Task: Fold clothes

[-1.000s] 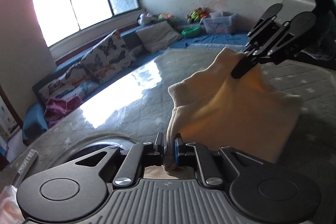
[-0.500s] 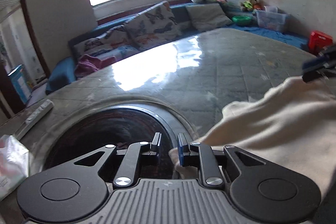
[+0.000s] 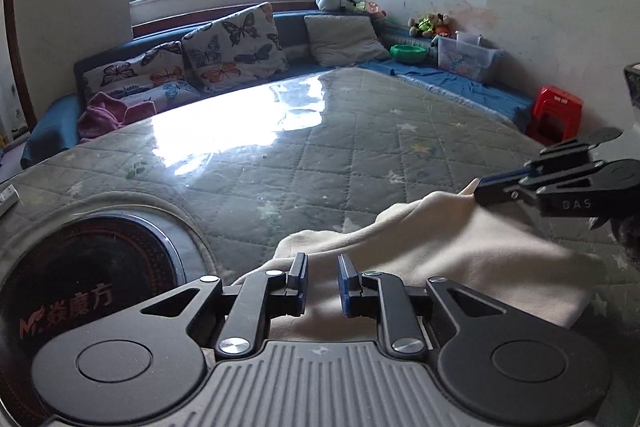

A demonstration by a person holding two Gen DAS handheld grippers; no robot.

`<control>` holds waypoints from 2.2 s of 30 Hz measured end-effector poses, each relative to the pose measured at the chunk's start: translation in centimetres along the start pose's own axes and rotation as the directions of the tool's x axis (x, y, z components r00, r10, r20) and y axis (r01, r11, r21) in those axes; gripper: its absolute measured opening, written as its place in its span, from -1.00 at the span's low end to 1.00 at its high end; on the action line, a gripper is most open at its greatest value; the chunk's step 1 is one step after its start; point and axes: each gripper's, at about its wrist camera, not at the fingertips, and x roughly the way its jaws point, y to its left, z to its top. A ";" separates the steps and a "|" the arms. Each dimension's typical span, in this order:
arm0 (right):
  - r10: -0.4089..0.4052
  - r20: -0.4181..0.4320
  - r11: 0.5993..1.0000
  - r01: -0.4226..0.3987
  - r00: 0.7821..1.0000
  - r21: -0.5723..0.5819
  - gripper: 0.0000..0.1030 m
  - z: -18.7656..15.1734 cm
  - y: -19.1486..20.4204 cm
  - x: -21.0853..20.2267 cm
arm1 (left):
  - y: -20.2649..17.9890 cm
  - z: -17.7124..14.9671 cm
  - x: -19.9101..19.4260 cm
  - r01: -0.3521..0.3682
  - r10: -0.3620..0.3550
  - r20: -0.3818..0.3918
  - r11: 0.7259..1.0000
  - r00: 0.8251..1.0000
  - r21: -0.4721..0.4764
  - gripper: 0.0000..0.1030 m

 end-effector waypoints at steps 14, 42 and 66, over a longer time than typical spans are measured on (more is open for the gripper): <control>0.097 0.031 0.994 -0.096 0.995 -0.043 -0.79 2.6 2.2 -0.5 | -1.6 1.2 0.9 0.036 -0.037 0.009 0.999 0.999 0.022 -0.64; -0.003 -0.027 0.980 -0.003 1.000 -0.201 -0.74 -2.8 3.6 -3.6 | -1.8 0.7 2.8 -0.020 0.020 0.017 1.000 1.000 0.014 -0.35; 0.130 -0.070 0.975 -0.140 0.989 -0.174 -0.74 0.8 1.0 -1.7 | -13.7 -2.3 -1.0 0.280 -0.304 0.038 0.913 0.952 0.298 -0.47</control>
